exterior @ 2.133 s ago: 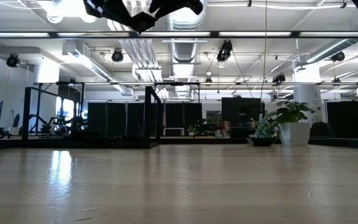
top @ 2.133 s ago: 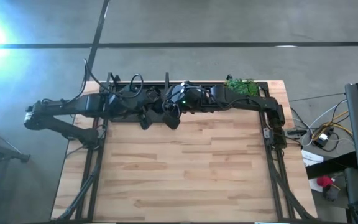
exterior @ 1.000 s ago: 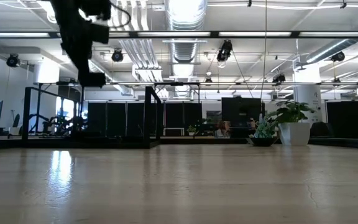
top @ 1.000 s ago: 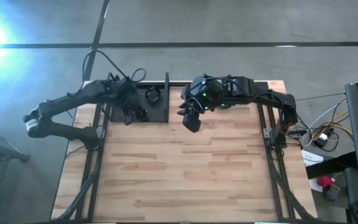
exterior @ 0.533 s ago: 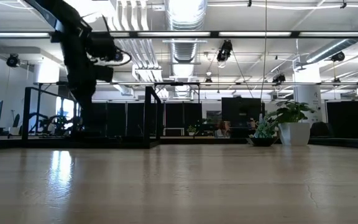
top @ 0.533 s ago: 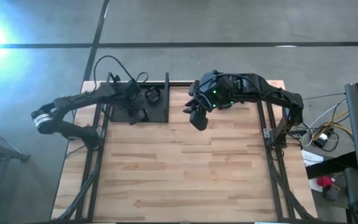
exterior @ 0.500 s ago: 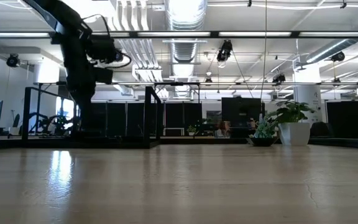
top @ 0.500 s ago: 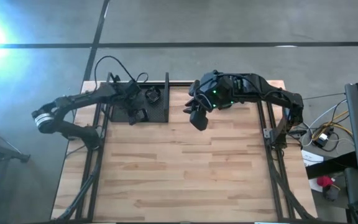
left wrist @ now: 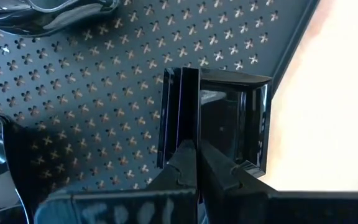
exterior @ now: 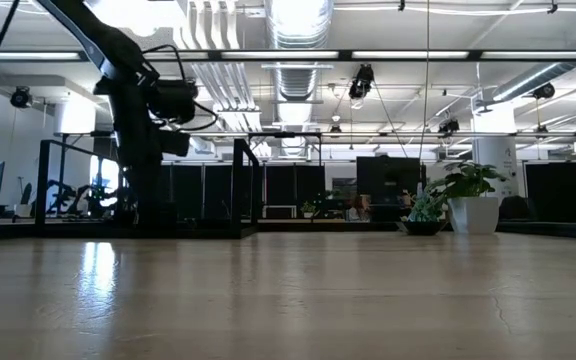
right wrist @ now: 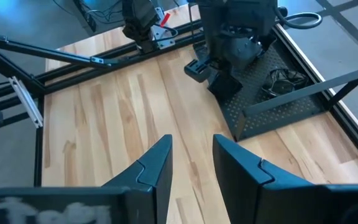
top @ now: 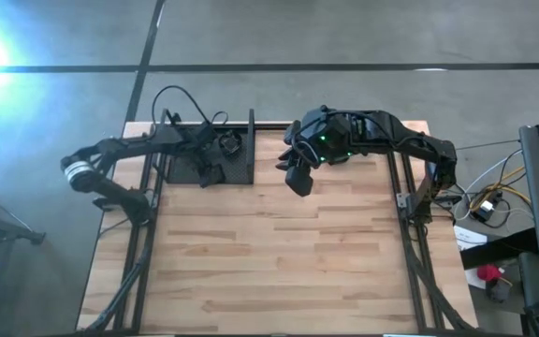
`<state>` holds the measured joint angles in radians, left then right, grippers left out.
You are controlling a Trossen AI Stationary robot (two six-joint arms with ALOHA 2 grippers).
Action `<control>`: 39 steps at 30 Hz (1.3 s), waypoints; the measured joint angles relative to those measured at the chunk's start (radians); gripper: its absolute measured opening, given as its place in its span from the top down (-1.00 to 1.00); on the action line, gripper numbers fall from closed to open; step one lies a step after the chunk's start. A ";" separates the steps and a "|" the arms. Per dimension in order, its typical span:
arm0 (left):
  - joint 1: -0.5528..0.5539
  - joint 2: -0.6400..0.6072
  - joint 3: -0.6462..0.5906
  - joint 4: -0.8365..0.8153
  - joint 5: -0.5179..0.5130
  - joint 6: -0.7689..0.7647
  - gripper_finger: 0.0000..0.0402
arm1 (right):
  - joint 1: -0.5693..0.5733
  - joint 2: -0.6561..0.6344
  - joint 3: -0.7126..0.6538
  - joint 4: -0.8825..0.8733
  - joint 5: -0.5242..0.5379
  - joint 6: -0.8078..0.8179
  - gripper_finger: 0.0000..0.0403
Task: Pick & Place Mini shaped plates
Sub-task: Stack the black square plate on top of the black square plates on the shelf, then stack the black leaf shaped plate on top of the black leaf shaped plates on the shelf
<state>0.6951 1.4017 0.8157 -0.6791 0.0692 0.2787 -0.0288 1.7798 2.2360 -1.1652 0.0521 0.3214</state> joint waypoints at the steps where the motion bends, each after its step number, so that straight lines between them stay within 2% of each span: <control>1: 0.000 0.005 0.002 -0.001 0.000 0.000 1.00 | 0.000 0.000 0.000 0.000 0.000 0.000 0.45; 9: -0.001 0.007 0.012 -0.002 -0.020 0.002 0.96 | 0.000 0.000 0.000 0.000 0.001 0.000 0.47; 20: -0.001 0.002 0.012 -0.002 -0.101 0.011 0.67 | 0.000 0.000 0.000 0.000 0.002 0.000 0.50; 28: -0.001 -0.034 0.064 -0.025 -0.124 0.013 0.65 | -0.014 0.000 0.000 -0.008 0.005 -0.007 0.52; 31: -0.001 -0.061 0.108 -0.069 -0.124 0.012 0.65 | -0.026 0.000 0.000 -0.029 0.049 -0.008 0.54; 36: -0.017 -0.144 0.181 -0.133 -0.124 -0.013 0.65 | -0.066 0.000 -0.016 -0.152 0.192 0.050 0.56; 39: -0.048 -0.220 0.204 -0.134 -0.120 -0.039 0.65 | -0.103 0.000 -0.042 -0.219 0.213 0.083 0.56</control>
<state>0.6471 1.1815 1.0199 -0.8131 -0.0513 0.2399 -0.1320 1.7798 2.1936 -1.3839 0.2649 0.4046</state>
